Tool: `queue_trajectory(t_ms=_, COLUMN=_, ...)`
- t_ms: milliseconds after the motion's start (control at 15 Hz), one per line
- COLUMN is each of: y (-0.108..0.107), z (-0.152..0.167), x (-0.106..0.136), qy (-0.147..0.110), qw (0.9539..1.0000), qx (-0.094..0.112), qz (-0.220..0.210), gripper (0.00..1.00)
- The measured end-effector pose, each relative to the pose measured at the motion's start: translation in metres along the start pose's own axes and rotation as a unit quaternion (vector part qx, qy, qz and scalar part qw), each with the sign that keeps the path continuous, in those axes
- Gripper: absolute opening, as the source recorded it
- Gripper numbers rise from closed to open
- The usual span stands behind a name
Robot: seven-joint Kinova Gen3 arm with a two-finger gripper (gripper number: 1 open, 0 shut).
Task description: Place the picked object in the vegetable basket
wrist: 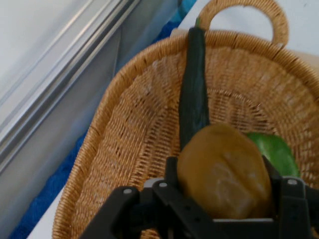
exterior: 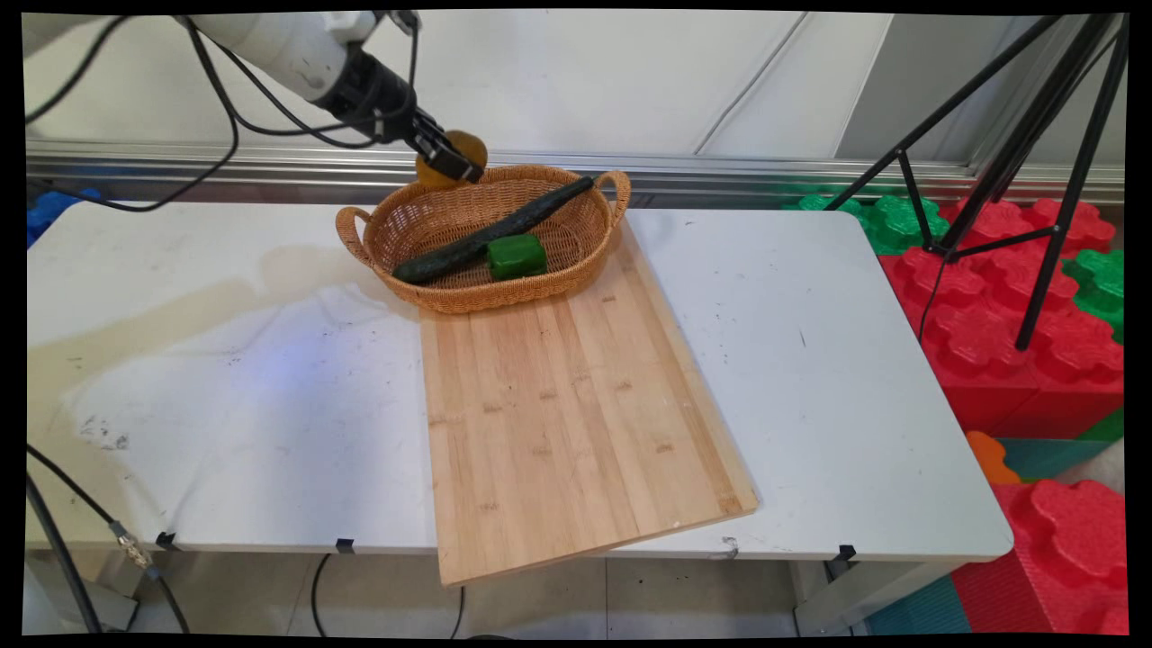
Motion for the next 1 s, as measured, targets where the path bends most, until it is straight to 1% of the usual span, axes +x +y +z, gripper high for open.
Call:
queue_trajectory(t_ms=133, y=-0.007, z=0.016, x=-0.005, qy=-0.012, qw=0.9999, qx=-0.003, qz=-0.002, gripper=0.0)
queue_trajectory(t_ms=267, y=-0.013, z=0.035, x=-0.012, qy=-0.029, qw=0.9995, qx=-0.008, qz=-0.009, gripper=0.0)
queue_trajectory(t_ms=467, y=-0.026, z=0.056, x=-0.025, qy=-0.05, qw=0.9984, qx=-0.006, qz=-0.023, gripper=0.0)
queue_trajectory(t_ms=800, y=-0.04, z=0.075, x=-0.038, qy=-0.062, qw=0.9972, qx=-0.005, qz=-0.041, gripper=0.0)
queue_trajectory(t_ms=867, y=-0.042, z=0.077, x=-0.04, qy=-0.061, qw=0.9971, qx=-0.006, qz=-0.045, gripper=1.0)
queue_trajectory(t_ms=1000, y=-0.046, z=0.081, x=-0.041, qy=-0.056, qw=0.9972, qx=-0.006, qz=-0.05, gripper=1.0)
